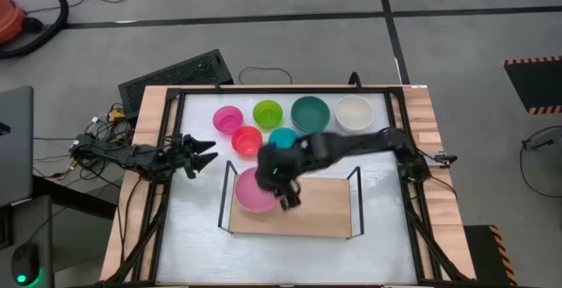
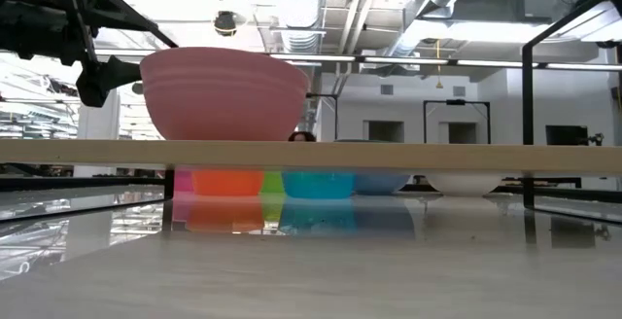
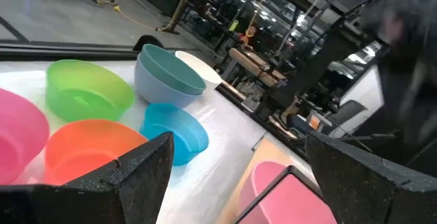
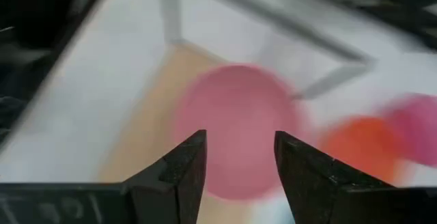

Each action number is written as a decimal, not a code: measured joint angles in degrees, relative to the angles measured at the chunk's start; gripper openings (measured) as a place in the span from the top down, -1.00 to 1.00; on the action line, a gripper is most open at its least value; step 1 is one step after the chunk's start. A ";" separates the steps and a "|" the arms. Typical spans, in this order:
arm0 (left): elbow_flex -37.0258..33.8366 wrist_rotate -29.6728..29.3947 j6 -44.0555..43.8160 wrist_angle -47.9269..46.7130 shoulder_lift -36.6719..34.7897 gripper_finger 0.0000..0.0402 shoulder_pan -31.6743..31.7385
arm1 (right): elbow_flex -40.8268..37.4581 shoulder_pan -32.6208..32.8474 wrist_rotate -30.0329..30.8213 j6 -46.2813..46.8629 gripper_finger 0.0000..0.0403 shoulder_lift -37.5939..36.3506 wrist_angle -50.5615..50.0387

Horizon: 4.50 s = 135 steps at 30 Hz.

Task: Place and stack bowls onto a shelf
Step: Put the small blue bowl on the shelf, then stack the small pink bowl on top of the small blue bowl on the shelf

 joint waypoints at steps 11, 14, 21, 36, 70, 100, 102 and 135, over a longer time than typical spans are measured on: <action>6.40 -1.56 -2.09 -7.02 0.56 -0.57 0.65 | -0.84 -13.68 5.98 0.11 0.06 -3.85 -14.93; 8.48 -1.44 -2.24 -9.32 0.94 -0.57 0.63 | -5.56 -16.14 2.10 -1.05 0.06 -1.32 -14.29; 9.33 1.02 -2.35 -11.00 1.79 -0.57 0.63 | -18.35 -19.52 -0.09 -2.87 0.06 2.98 -9.04; 9.33 -1.38 -3.15 -14.50 1.92 -0.57 0.63 | -32.69 -17.23 -0.54 -11.91 0.06 2.21 6.75; 9.31 -2.97 -3.36 -15.28 1.92 -0.57 0.63 | -26.32 -2.13 4.88 16.38 0.89 -9.36 -12.95; 9.29 -1.49 -5.03 -15.30 1.92 -0.57 0.63 | -49.73 18.17 0.31 46.44 0.89 -12.73 5.55; 9.29 -1.48 -4.74 -15.30 1.92 -0.57 0.63 | -49.73 18.17 0.29 46.17 0.84 -12.73 5.58; 9.27 -0.18 -4.40 -18.40 1.90 -0.57 0.63 | -27.20 -13.84 8.89 14.20 -0.01 -20.85 13.98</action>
